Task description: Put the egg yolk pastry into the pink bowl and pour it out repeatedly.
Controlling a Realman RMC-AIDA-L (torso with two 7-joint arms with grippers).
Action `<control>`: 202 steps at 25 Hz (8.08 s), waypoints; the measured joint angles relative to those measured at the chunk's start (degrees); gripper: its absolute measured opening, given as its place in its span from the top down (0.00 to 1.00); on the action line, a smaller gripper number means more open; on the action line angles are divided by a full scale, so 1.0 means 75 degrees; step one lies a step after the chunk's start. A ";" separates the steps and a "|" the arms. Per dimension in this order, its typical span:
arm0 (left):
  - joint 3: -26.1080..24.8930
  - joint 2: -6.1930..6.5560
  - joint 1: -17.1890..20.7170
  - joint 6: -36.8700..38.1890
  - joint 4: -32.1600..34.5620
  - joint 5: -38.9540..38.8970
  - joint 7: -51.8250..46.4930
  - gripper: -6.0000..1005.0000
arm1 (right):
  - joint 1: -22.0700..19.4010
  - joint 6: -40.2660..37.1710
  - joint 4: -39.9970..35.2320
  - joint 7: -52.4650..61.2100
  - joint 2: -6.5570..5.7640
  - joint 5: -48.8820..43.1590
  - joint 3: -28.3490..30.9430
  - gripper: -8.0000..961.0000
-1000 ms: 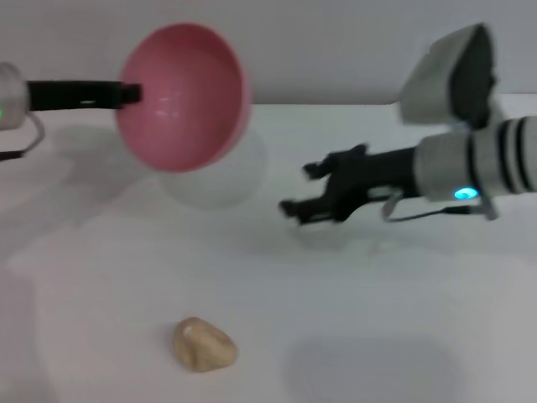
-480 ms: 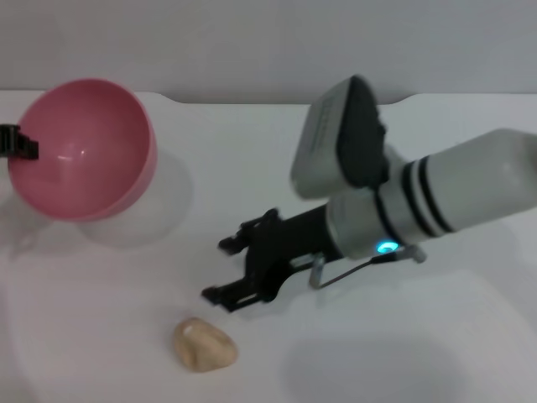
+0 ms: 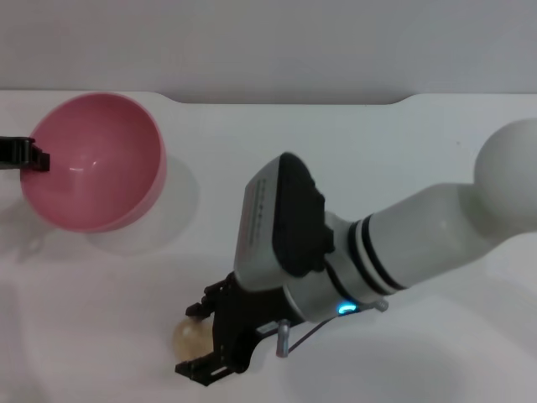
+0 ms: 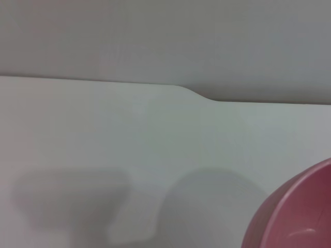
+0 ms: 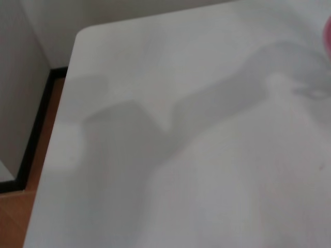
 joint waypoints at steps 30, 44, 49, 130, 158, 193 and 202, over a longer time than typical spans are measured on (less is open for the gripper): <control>0.0750 -0.0231 -0.0251 0.0638 -0.0353 0.0056 0.0357 0.99 | -0.0696 -0.0469 -0.0117 -0.0788 -0.0097 -0.0026 0.1319 0.63; 0.2082 -0.0285 -0.1519 0.0423 -0.1456 0.0331 0.0171 0.99 | -0.1172 -0.3804 -0.1043 -0.2063 -0.0129 0.1207 0.5598 0.73; 0.2769 -0.0333 -0.1743 0.0391 -0.1428 0.0142 -0.0133 0.99 | -0.0867 -0.3227 -0.0653 -0.1792 -0.0087 0.0241 0.5079 0.77; 0.5375 -0.0310 0.0663 0.7172 -0.1237 -0.6056 0.6274 0.99 | -0.2129 -0.2034 0.0507 -0.1417 -0.0116 0.0243 0.7836 0.46; 0.1194 -0.0223 0.0577 -0.0150 0.0694 0.0369 -0.0134 0.99 | -0.0562 -0.1743 0.0447 0.0283 -0.0080 -0.1462 0.3318 0.48; 0.2399 -0.0266 -0.0715 0.0247 -0.0648 0.0361 -0.0057 0.99 | -0.0984 -0.3486 -0.1234 -0.0231 -0.0141 -0.1172 0.6746 0.69; 0.3992 -0.0365 -0.1841 0.0755 -0.1853 0.0089 -0.0298 0.99 | -0.0426 -0.4019 -0.1310 -0.1097 -0.0113 -0.1196 0.5331 0.79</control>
